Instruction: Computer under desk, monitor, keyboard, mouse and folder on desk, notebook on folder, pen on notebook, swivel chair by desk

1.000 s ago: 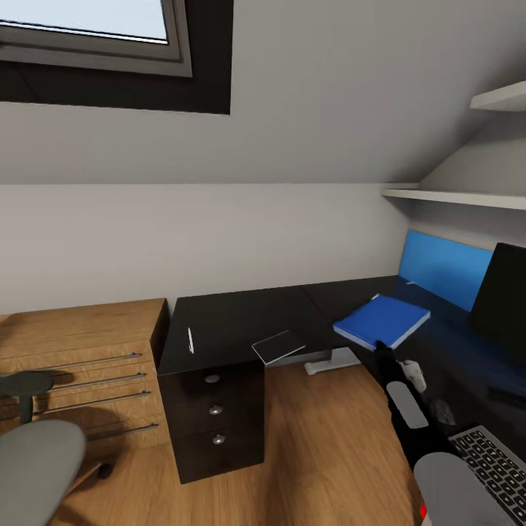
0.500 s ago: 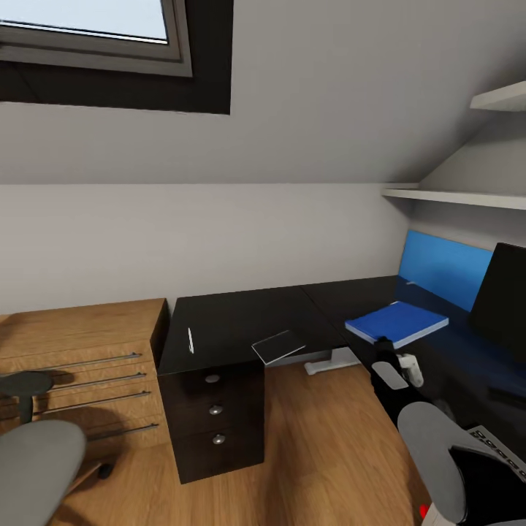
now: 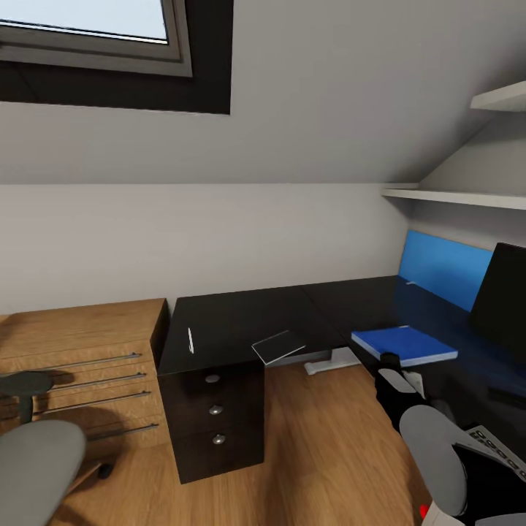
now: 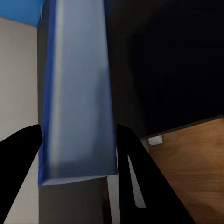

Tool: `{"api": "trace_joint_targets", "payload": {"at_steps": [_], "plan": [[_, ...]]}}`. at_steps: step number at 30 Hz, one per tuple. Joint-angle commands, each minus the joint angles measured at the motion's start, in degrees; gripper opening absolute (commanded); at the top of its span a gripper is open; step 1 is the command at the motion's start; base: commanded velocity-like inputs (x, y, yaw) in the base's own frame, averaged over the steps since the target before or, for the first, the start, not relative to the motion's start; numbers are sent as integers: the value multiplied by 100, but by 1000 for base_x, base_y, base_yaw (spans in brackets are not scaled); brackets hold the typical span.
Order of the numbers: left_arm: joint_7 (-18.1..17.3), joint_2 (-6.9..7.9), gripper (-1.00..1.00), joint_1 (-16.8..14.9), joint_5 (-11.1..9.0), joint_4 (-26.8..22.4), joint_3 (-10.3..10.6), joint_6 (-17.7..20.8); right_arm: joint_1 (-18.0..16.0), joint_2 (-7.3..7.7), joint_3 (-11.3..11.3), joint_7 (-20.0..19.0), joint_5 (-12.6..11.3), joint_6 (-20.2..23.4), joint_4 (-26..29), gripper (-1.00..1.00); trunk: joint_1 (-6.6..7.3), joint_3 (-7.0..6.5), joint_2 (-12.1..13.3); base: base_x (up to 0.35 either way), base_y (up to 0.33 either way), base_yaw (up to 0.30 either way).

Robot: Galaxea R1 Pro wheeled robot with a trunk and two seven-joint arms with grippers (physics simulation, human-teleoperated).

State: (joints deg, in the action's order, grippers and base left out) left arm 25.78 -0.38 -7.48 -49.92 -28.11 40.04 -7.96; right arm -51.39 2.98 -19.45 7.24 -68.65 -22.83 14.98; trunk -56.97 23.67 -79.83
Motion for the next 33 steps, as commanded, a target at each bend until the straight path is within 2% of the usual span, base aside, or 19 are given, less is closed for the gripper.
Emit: {"api": "trace_joint_targets", "payload": {"at_steps": [1,10,33], "plan": [[33,4,100,-7,-59,-1,48,-39,-3,1,12,15,-56,-15,2,-100,0,6,-4,0,0,0],[33,3,100,-7,-56,-2,48,-39,-3,7,-14,21,-92,141,-4,-100,0,6,-4,0,0,0],[38,-23,100,-7,-71,3,100,-39,-3,43,-23,14,-96,156,-39,-100,0,6,-4,0,-37,0]]}}
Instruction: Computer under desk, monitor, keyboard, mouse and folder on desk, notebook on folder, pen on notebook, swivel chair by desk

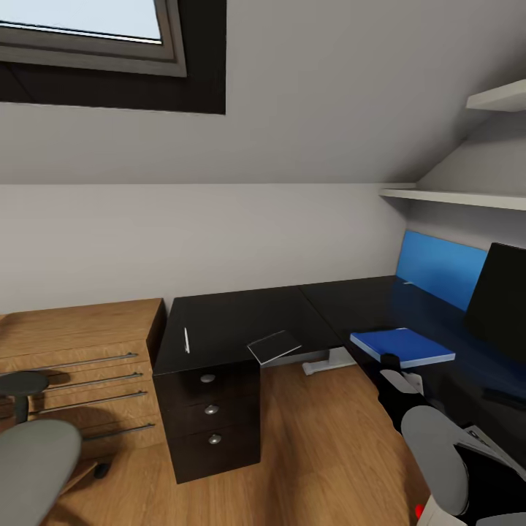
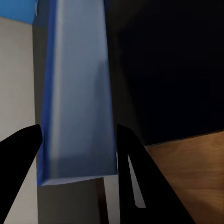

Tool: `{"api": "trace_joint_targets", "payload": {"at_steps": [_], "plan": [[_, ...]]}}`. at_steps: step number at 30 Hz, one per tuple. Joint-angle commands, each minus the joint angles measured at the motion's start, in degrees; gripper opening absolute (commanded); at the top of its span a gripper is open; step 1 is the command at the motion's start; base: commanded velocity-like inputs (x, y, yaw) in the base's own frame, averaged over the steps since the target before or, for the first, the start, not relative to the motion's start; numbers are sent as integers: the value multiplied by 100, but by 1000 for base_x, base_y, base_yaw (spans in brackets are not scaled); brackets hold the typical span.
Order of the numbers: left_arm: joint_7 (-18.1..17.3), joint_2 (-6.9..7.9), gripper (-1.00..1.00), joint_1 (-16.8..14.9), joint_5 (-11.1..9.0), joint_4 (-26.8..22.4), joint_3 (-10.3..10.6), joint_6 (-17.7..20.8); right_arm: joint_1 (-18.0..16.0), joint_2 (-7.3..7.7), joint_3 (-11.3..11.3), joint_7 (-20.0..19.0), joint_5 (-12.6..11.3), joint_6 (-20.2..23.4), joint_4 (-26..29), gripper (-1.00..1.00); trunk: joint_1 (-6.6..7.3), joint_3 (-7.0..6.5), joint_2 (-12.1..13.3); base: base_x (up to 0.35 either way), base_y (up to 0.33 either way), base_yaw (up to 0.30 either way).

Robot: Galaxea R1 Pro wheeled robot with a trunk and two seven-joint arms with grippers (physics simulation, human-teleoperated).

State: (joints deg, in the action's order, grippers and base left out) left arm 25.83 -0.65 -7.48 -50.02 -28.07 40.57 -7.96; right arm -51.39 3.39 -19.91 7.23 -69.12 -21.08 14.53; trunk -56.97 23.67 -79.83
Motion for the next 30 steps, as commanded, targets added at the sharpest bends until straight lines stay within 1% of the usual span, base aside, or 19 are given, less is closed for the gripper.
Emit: {"api": "trace_joint_targets", "payload": {"at_steps": [1,20,30], "plan": [[34,4,100,-7,-61,-1,51,-39,-3,2,23,16,-49,-19,6,-100,0,6,-4,0,-41,0],[36,3,100,-7,-69,3,48,-39,-3,34,31,33,-40,-19,6,-100,0,6,-4,0,-12,0],[36,12,100,-7,-78,2,33,-39,-3,39,31,33,-32,-19,6,-100,0,6,-4,-37,0,0]]}}
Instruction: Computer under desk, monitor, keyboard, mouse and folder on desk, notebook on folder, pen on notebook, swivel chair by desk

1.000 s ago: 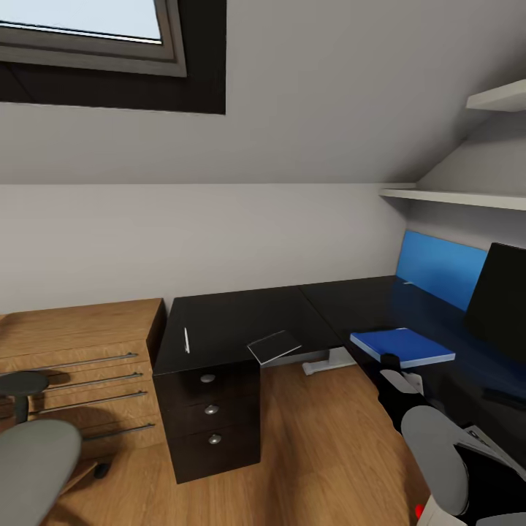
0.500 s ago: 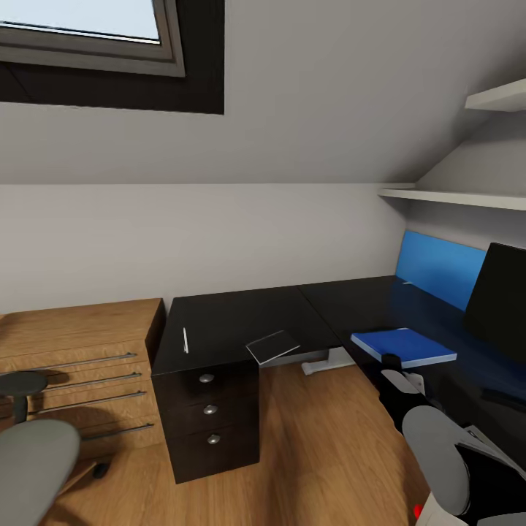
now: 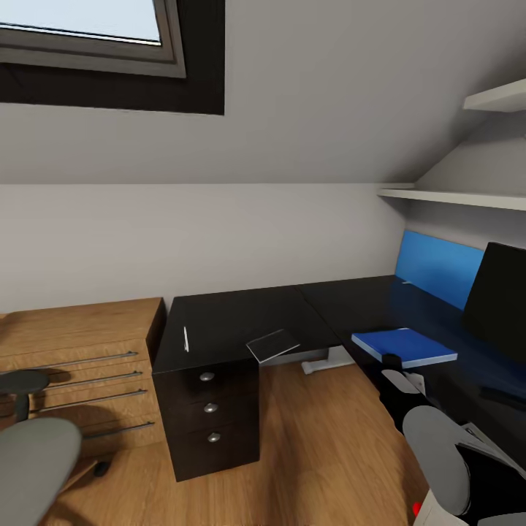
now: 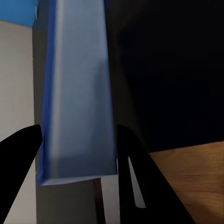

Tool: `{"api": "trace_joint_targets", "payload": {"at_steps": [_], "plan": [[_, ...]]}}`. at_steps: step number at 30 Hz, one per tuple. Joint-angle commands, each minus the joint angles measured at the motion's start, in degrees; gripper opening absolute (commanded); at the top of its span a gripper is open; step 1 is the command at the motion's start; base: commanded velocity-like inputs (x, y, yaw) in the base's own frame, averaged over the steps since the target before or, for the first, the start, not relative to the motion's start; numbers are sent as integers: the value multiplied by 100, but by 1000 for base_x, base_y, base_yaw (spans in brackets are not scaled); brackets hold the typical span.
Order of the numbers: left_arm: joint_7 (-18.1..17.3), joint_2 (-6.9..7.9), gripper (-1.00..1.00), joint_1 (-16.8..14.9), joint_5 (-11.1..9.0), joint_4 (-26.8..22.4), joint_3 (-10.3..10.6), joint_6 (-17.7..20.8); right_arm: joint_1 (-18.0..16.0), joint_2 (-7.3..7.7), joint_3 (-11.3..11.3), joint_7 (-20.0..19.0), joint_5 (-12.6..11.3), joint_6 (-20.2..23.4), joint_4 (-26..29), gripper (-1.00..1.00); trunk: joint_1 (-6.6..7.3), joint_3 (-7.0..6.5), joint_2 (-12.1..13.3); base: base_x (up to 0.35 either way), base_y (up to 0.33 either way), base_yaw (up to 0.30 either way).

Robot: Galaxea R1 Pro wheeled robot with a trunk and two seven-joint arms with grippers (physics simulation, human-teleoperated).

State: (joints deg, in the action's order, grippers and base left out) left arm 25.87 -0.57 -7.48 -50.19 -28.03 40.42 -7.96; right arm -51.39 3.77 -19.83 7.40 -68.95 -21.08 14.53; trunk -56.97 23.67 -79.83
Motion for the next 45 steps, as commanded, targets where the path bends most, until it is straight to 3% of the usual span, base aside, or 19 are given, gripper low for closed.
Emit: {"api": "trace_joint_targets", "payload": {"at_steps": [1,43,44,45], "plan": [[32,4,100,-7,-61,-1,49,-39,-3,1,23,15,-49,-19,6,-100,0,6,-4,-2,0,0],[32,-5,100,-7,-61,-1,53,-39,-3,36,23,24,-57,-15,6,-100,0,6,-4,-27,-10,0],[32,-5,100,-7,-61,-1,53,-39,-3,36,23,27,-57,-15,6,100,0,6,-4,0,0,0],[32,-3,100,-7,-61,-1,53,-39,-3,36,23,30,-57,-13,6,100,0,6,-4,0,0,0]]}}
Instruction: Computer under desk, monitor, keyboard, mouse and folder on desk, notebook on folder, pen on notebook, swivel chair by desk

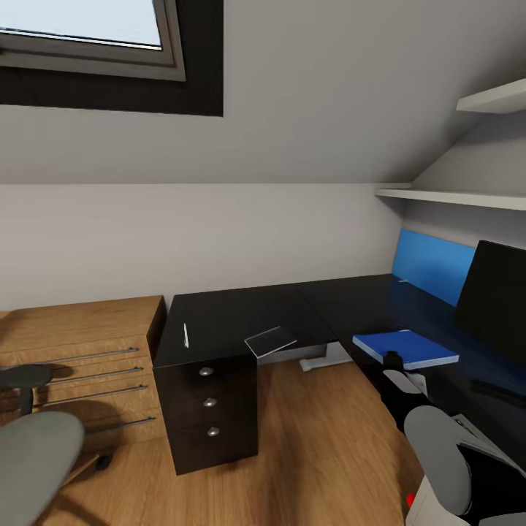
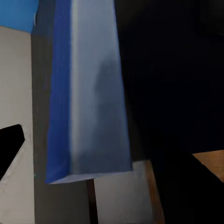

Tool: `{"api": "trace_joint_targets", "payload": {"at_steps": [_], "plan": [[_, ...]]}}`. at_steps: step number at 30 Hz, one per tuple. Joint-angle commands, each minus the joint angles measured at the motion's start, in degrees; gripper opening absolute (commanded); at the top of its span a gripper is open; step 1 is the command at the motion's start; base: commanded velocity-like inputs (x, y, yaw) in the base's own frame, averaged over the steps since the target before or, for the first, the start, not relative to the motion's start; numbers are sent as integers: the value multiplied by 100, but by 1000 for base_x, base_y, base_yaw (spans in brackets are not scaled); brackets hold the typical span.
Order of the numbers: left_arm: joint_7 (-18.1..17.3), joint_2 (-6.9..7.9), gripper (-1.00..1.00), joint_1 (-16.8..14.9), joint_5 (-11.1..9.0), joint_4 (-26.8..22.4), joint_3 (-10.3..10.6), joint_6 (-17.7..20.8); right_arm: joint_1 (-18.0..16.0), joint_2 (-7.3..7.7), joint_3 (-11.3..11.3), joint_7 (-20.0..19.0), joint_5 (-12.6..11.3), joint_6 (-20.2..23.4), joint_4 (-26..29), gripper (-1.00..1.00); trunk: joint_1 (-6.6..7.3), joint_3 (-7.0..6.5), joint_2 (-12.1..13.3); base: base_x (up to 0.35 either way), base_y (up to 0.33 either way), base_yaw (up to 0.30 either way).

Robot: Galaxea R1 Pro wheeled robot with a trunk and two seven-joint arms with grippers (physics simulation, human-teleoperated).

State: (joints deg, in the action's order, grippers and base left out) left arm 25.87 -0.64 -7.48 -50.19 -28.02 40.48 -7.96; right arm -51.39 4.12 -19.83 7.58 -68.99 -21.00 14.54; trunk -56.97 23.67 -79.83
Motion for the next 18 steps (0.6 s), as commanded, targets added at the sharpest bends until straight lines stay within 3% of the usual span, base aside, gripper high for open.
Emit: {"api": "trace_joint_targets", "payload": {"at_steps": [1,18], "plan": [[33,7,100,-7,-61,-2,48,-39,-3,1,23,13,-53,-19,5,100,0,6,-4,0,0,0],[33,3,100,-7,-61,-2,48,-39,-3,1,23,7,-53,-25,5,100,0,6,-4,0,0,0]]}}
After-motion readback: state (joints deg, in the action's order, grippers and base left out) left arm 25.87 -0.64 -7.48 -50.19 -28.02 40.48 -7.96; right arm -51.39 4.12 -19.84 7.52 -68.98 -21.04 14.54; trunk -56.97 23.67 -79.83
